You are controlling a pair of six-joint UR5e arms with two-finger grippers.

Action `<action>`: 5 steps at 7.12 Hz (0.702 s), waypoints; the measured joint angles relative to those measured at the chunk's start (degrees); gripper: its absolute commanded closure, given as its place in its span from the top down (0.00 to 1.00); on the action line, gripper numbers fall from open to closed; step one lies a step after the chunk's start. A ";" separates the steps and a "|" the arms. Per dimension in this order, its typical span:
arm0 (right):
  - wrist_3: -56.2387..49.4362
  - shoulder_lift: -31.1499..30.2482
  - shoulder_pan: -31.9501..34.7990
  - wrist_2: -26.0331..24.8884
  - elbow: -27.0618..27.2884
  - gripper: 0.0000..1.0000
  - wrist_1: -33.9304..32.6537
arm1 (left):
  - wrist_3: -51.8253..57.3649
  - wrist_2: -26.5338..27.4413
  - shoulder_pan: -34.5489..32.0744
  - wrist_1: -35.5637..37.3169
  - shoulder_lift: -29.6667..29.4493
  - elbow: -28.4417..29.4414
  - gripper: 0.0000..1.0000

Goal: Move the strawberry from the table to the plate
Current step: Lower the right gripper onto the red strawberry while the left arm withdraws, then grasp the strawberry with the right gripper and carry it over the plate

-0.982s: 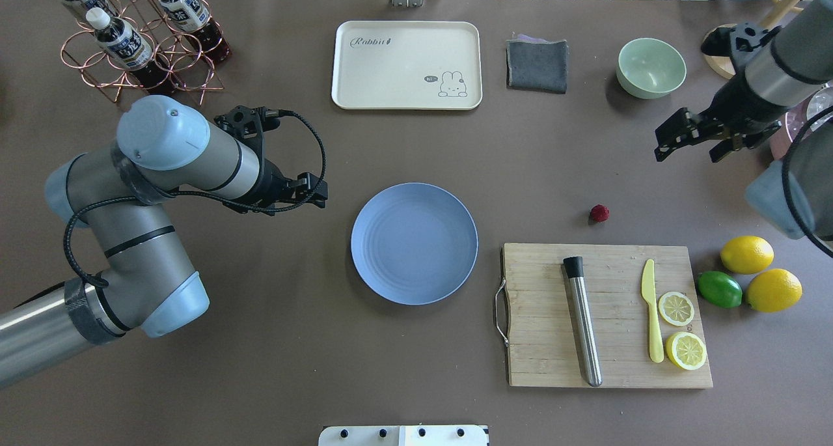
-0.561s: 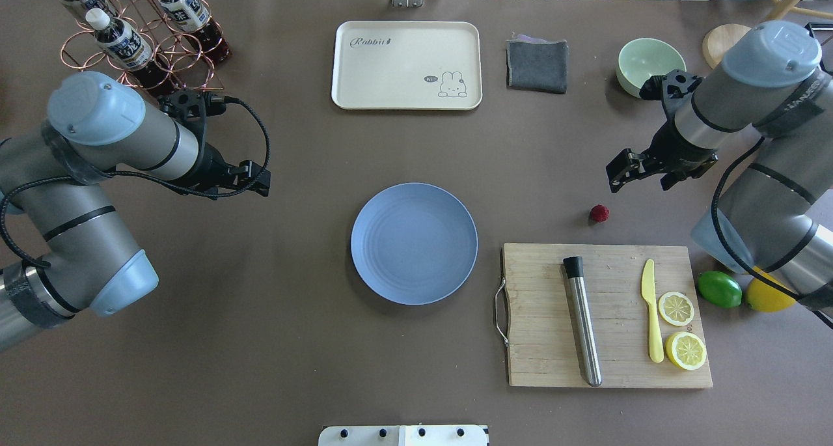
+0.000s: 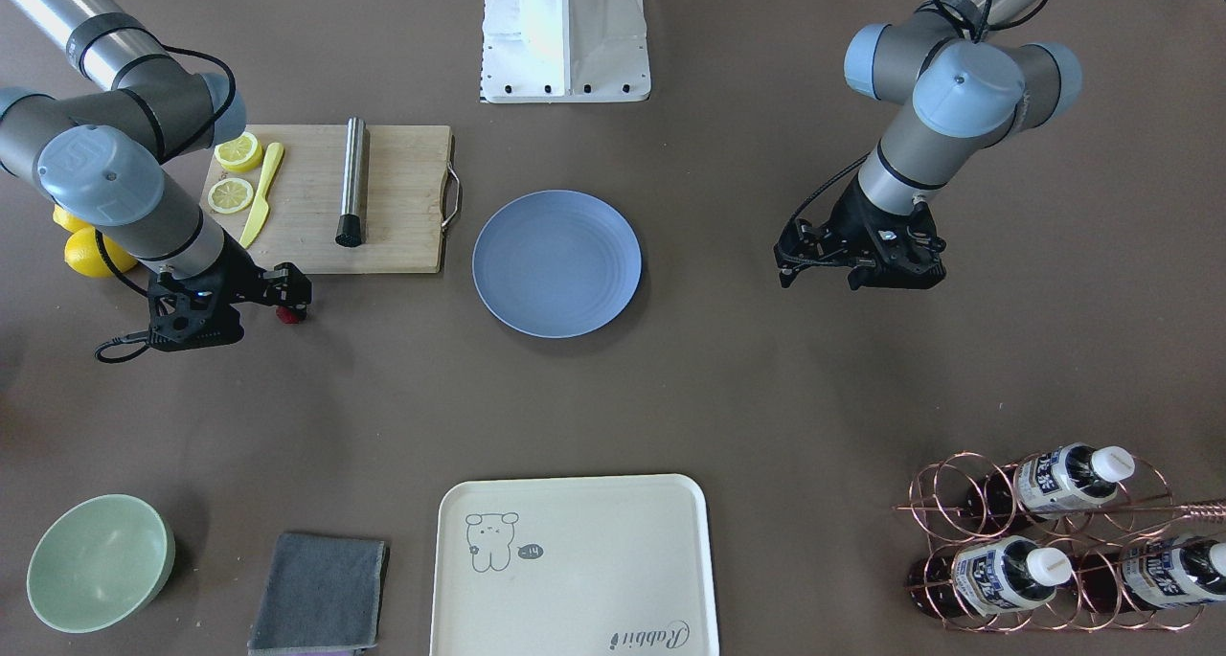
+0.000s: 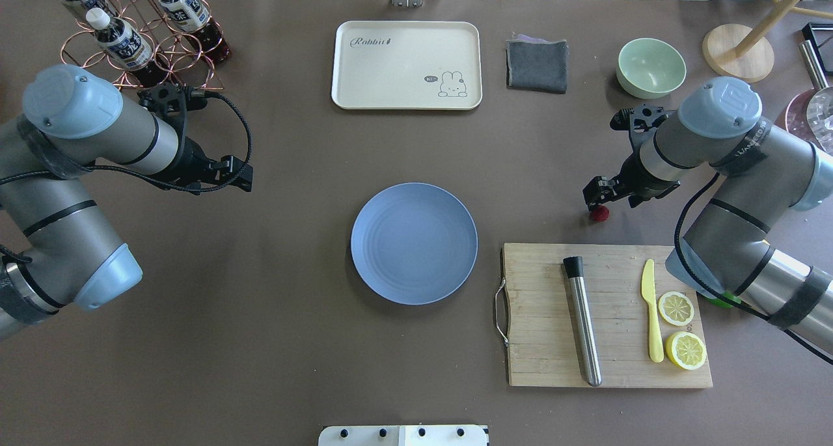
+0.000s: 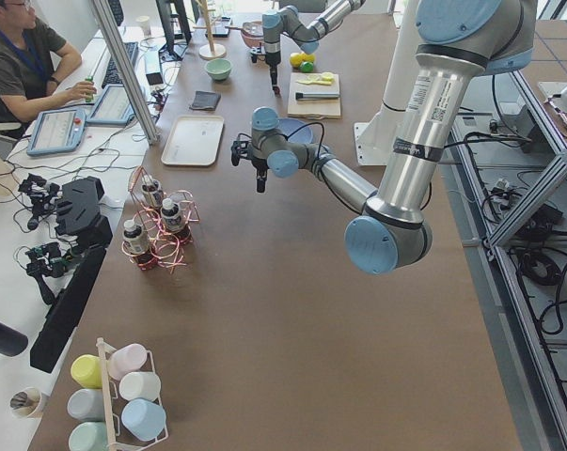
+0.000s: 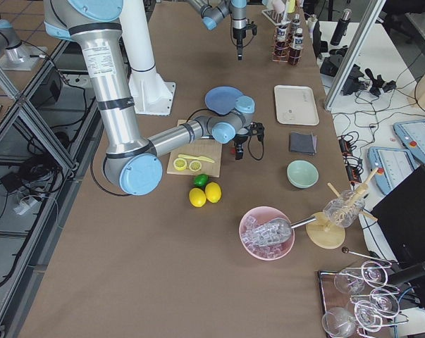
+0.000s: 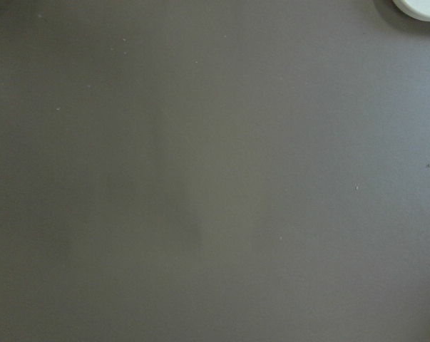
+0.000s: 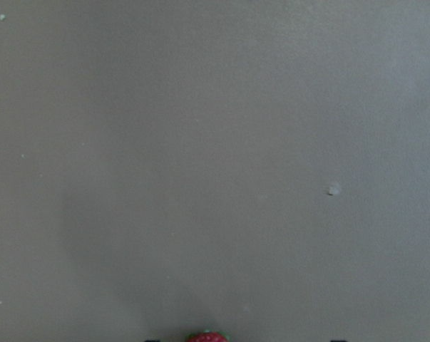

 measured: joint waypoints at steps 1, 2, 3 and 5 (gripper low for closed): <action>0.16 -0.11 -0.36 -0.23 0.07 0.51 0.16 | 0.01 -0.02 -0.08 0.00 0.08 -0.04 0.97; 0.27 -0.13 -0.68 -0.30 0.11 0.16 0.24 | 0.01 0.00 -0.17 0.00 0.15 -0.17 0.97; 0.34 0.01 -0.85 -0.31 0.15 0.00 0.26 | 0.00 0.03 -0.19 -0.02 0.37 -0.49 0.97; 0.23 0.37 -0.85 0.09 0.86 0.00 0.20 | -0.05 0.04 -0.25 -0.08 1.46 -1.85 0.97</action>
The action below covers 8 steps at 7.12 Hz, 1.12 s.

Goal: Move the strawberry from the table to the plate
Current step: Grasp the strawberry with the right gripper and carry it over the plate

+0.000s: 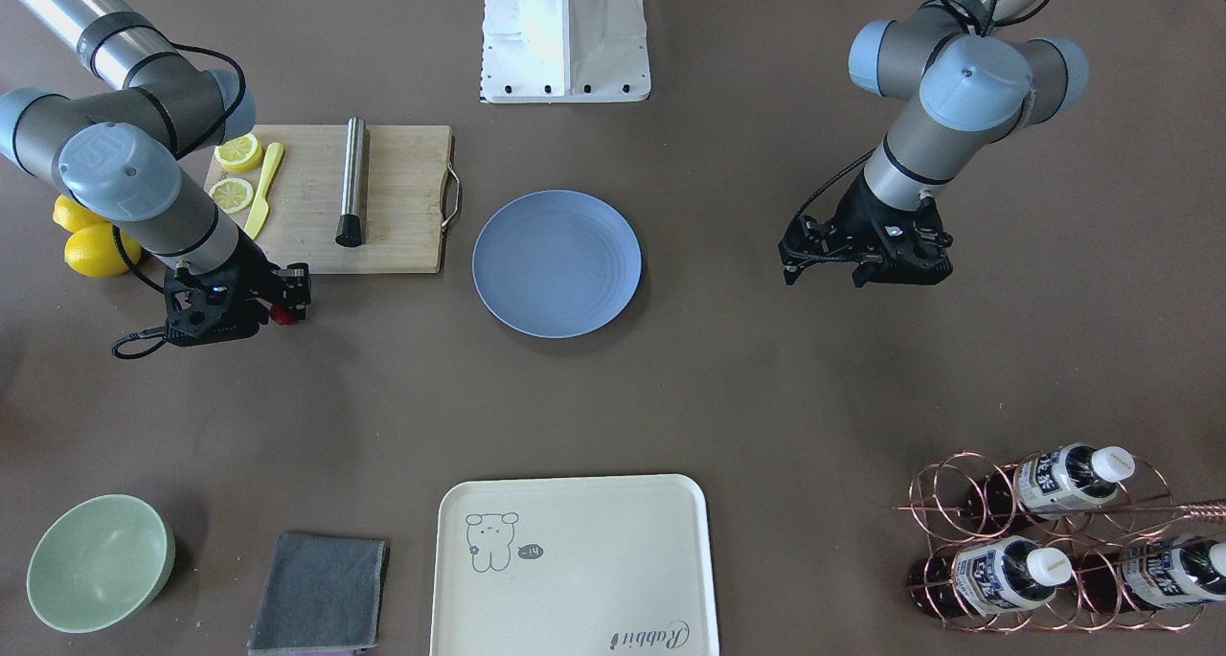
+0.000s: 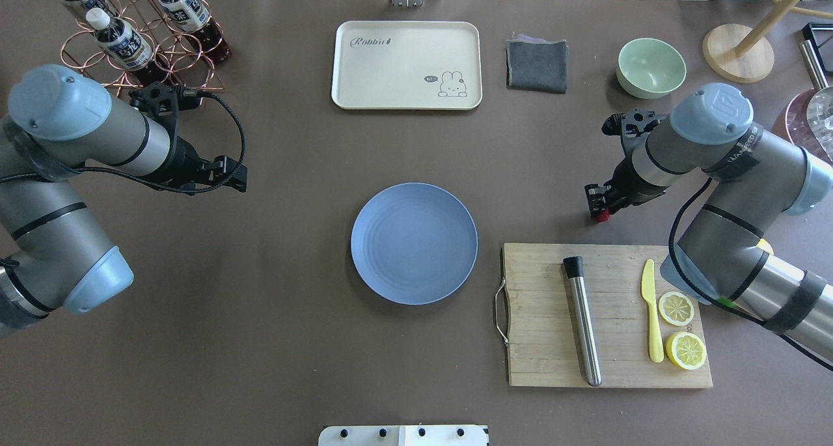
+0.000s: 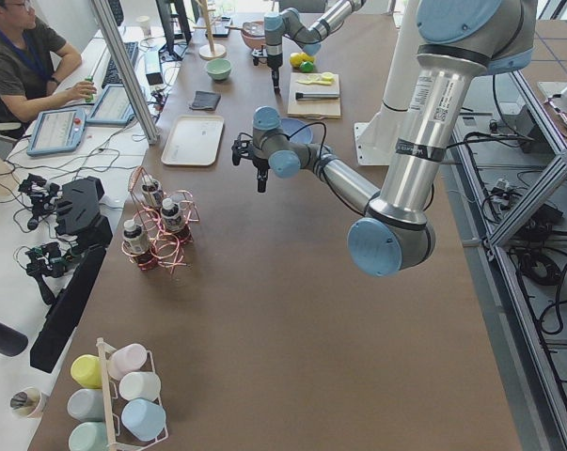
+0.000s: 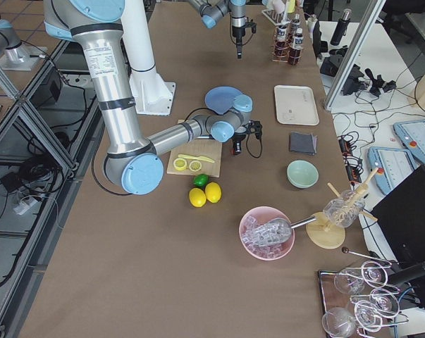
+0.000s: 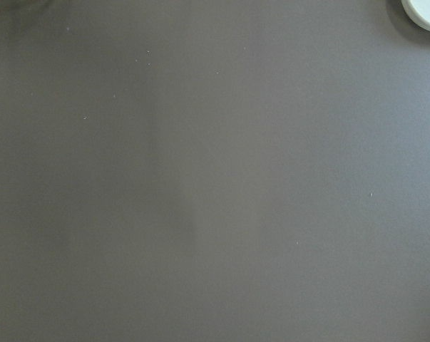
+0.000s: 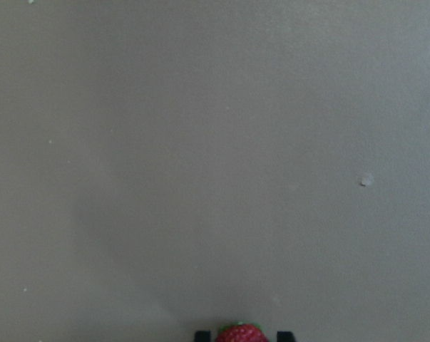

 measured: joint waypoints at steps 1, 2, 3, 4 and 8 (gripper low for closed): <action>0.02 0.16 0.40 0.44 2.01 0.00 -0.79 | 0.01 -0.04 -0.03 -0.01 0.53 -0.72 0.97; 0.17 0.61 1.17 1.21 5.85 0.00 -3.70 | 0.01 -0.06 -0.09 -0.01 1.16 -1.52 0.97; 1.30 2.19 1.46 1.77 9.02 0.00 -7.41 | 0.06 -0.09 -0.41 0.01 2.40 -2.49 0.97; 4.51 5.04 0.61 1.80 10.56 0.00 -10.19 | 0.99 -0.50 -1.34 0.07 4.26 -3.66 0.97; 23.36 18.78 -13.17 -8.90 6.39 0.00 -11.89 | 17.42 -5.62 -11.27 0.25 12.82 -4.93 0.97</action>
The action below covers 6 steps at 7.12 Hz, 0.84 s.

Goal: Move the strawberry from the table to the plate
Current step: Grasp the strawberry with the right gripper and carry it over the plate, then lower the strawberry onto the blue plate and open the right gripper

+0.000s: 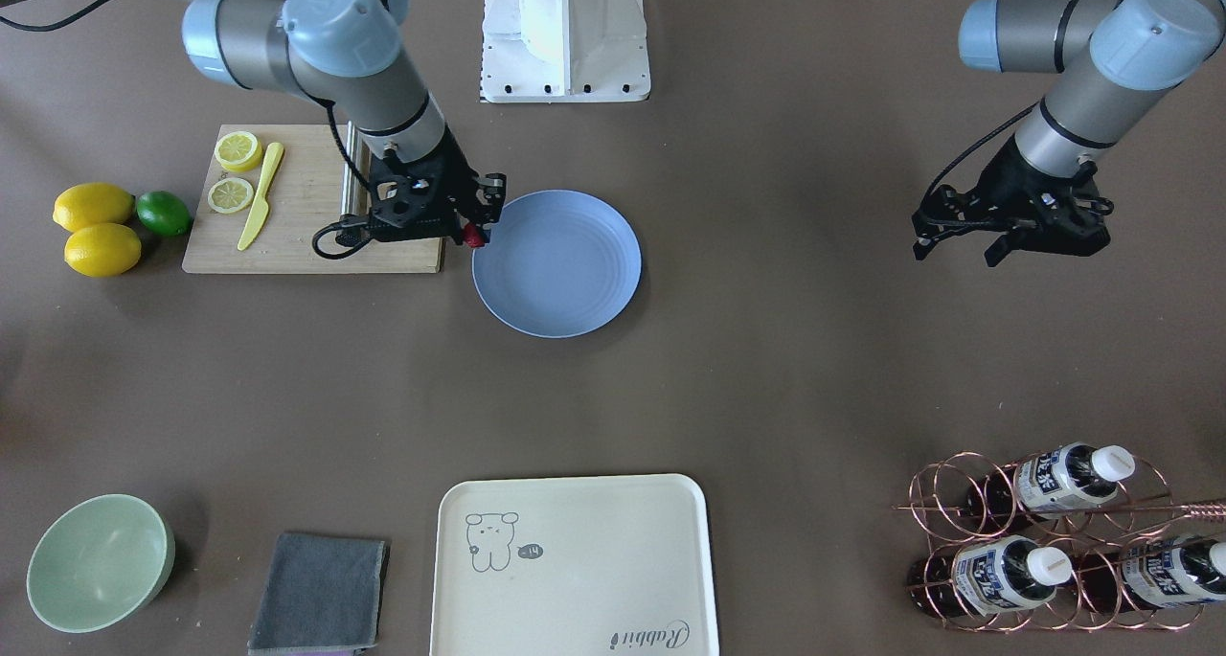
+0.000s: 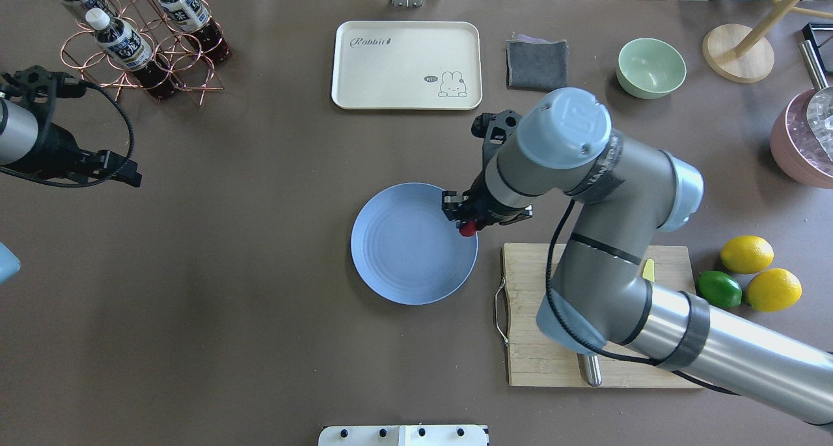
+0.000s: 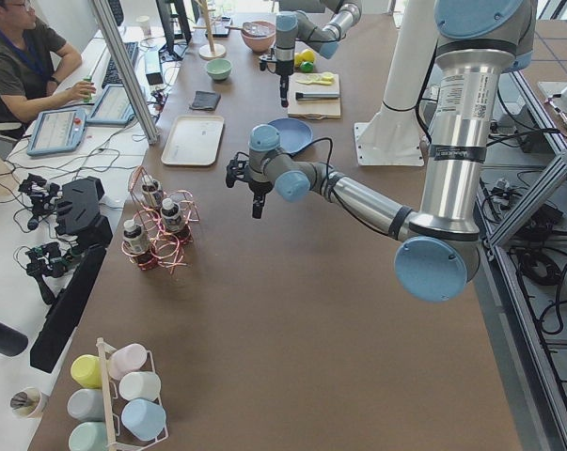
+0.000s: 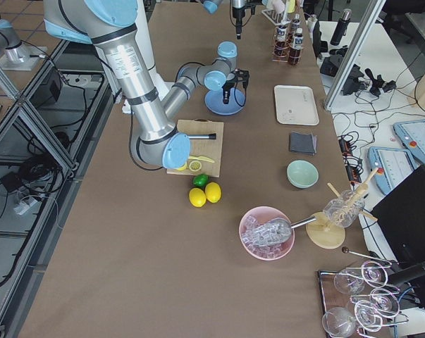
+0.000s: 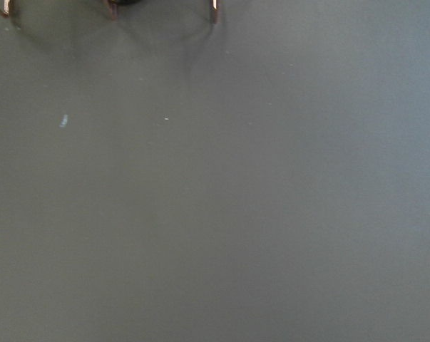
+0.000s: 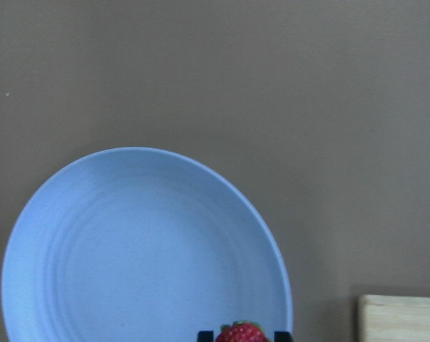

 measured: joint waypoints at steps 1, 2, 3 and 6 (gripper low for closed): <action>2.59 3.35 -2.80 -3.11 -3.91 0.00 0.47 | 2.70 -0.53 -1.55 0.06 0.97 0.12 0.97; 4.02 5.23 -4.77 -5.55 -7.22 0.00 1.50 | 3.78 -0.70 -2.20 0.07 1.38 0.12 0.97; 5.16 6.01 -6.00 -6.94 -9.75 0.00 3.57 | 4.12 -0.75 -2.41 0.03 1.58 0.00 0.97; 6.73 6.63 -7.03 -7.79 -12.93 0.99 7.36 | 4.26 -0.77 -2.50 0.01 1.86 -0.20 0.97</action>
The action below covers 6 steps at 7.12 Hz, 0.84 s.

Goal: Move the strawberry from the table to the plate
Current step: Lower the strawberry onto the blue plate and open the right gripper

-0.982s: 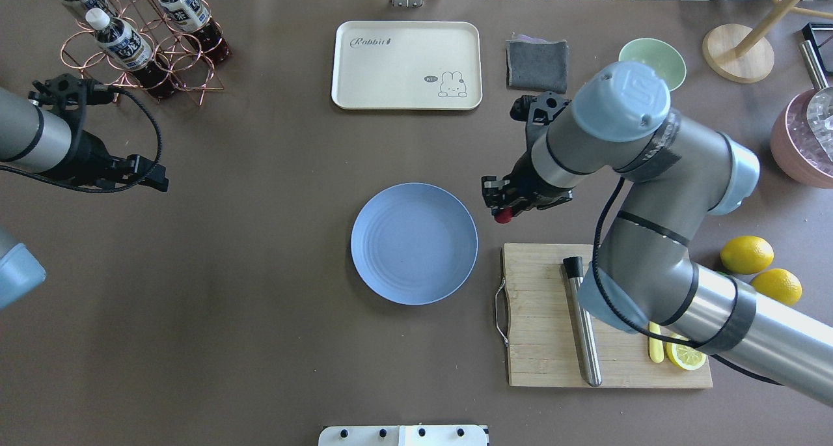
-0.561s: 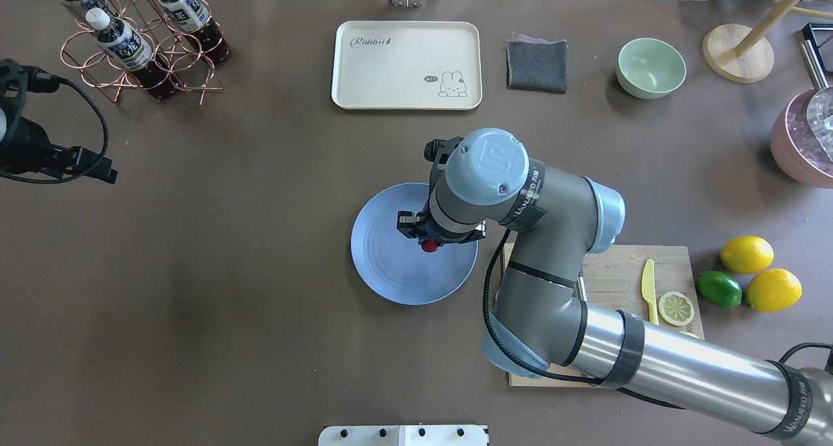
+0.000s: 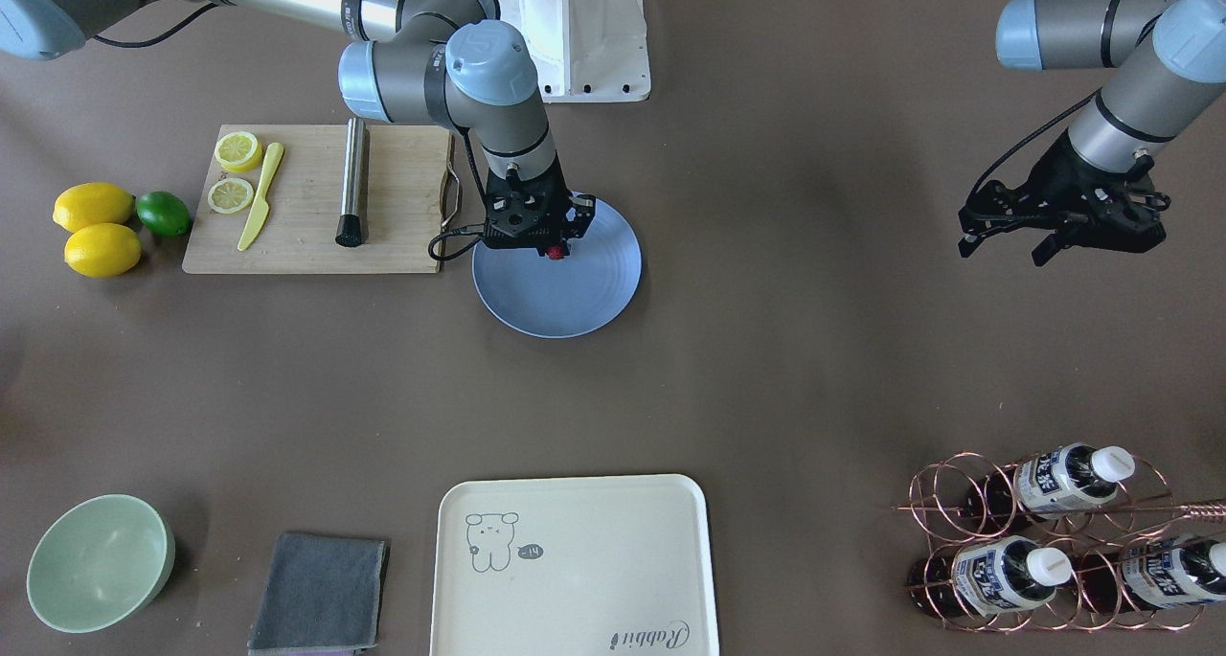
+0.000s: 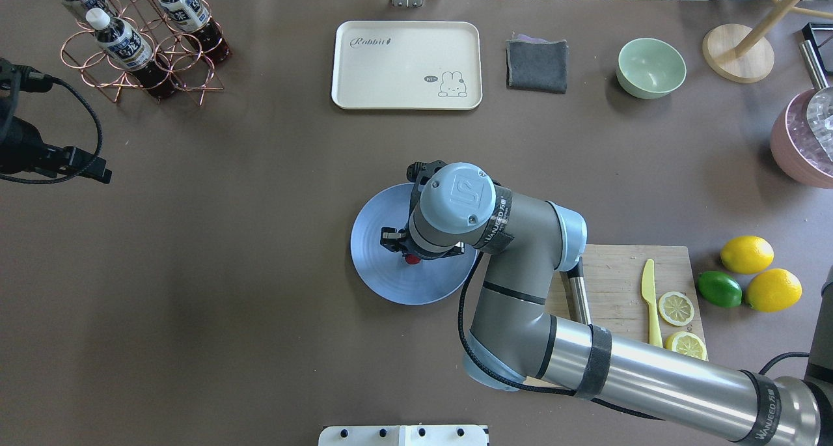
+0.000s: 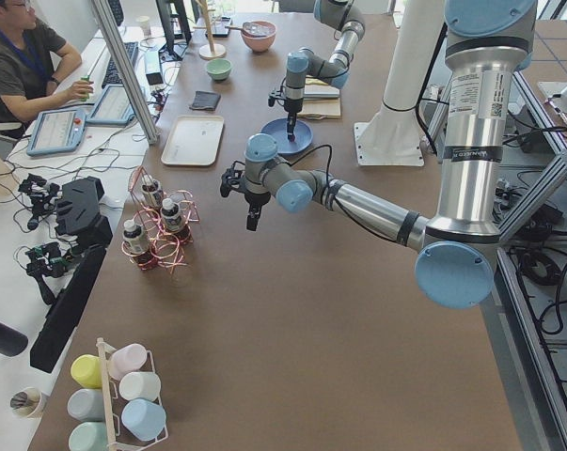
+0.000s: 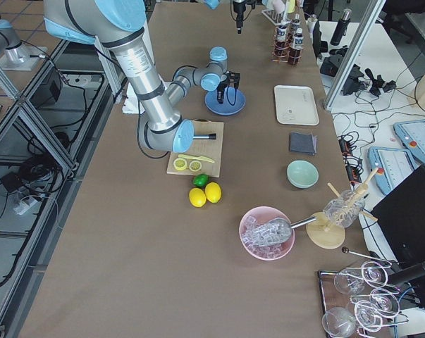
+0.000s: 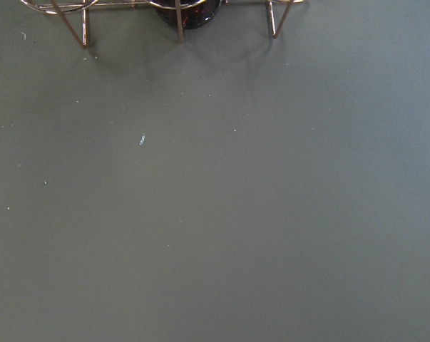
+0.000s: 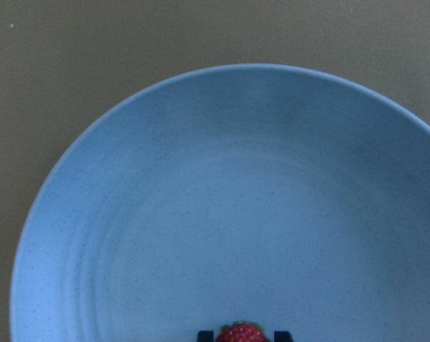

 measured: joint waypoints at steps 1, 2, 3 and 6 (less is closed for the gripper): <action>0.08 0.19 0.02 0.00 -0.20 1.00 0.27 | 0.00 0.00 0.00 0.00 0.02 -0.02 0.97; 0.06 0.38 0.12 -0.01 -0.22 1.00 0.34 | 0.00 0.00 0.00 0.00 0.01 0.00 0.97; -0.05 0.53 0.54 0.13 0.17 1.00 0.15 | 0.01 -0.03 0.00 0.00 -0.03 0.06 0.97; -3.52 -5.66 10.35 9.03 10.74 1.00 -6.37 | 0.06 -0.09 -0.94 0.02 0.27 -0.26 0.97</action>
